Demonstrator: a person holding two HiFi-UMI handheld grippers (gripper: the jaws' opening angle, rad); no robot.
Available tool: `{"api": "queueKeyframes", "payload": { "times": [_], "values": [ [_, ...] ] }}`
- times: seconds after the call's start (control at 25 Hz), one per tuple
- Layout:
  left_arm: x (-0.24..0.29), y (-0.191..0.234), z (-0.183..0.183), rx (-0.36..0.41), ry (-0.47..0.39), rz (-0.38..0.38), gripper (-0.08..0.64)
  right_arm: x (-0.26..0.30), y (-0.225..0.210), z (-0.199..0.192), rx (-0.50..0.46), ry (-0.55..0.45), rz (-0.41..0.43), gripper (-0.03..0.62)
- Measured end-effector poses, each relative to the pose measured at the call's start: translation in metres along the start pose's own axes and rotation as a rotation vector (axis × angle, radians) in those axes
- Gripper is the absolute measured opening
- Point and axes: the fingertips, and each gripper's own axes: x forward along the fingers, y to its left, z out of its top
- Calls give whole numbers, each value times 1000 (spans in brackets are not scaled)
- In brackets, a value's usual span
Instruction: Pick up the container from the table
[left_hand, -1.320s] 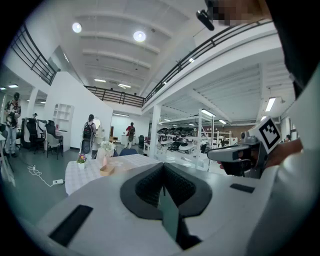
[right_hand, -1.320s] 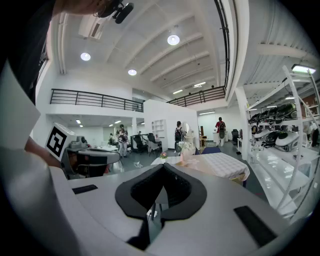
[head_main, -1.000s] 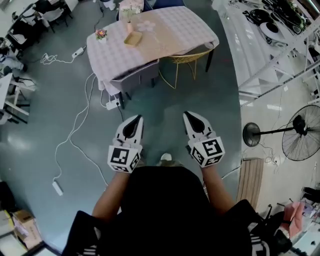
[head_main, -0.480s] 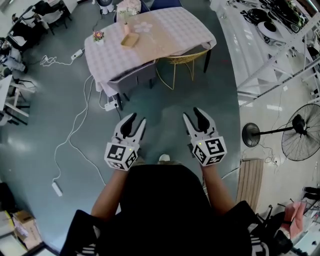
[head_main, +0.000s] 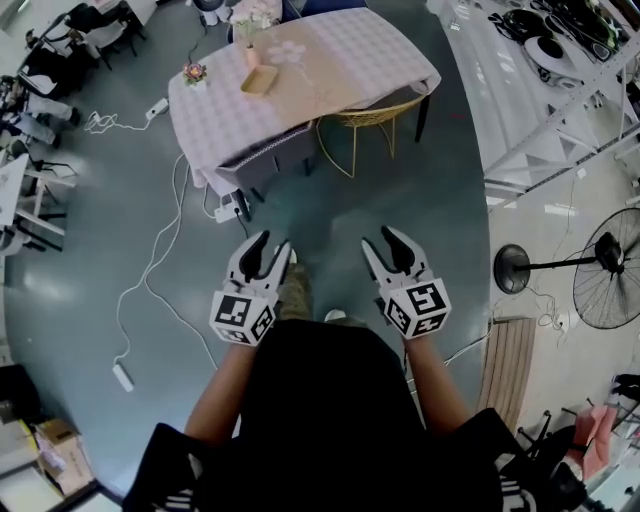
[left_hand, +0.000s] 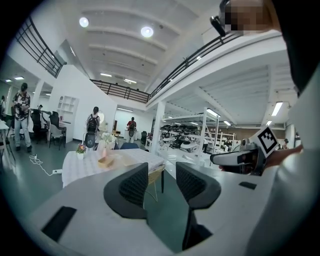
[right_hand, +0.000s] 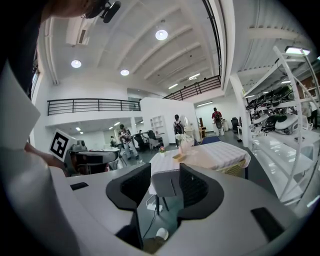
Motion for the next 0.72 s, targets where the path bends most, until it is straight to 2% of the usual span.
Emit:
{"api": "queueKeyframes", "payload": {
  "times": [0.32,0.48,0.72],
  "values": [
    [84,45,-4,-37,21,-56,156,72,-32,-5,6,71,-13,152],
    [150,81,9,-49,35,-98,156,124,-68,24,1,89,-51,152],
    [233,163,40,-45,70,-141,156,229,-103,82,-4,104,-71,152]
  ]
}}
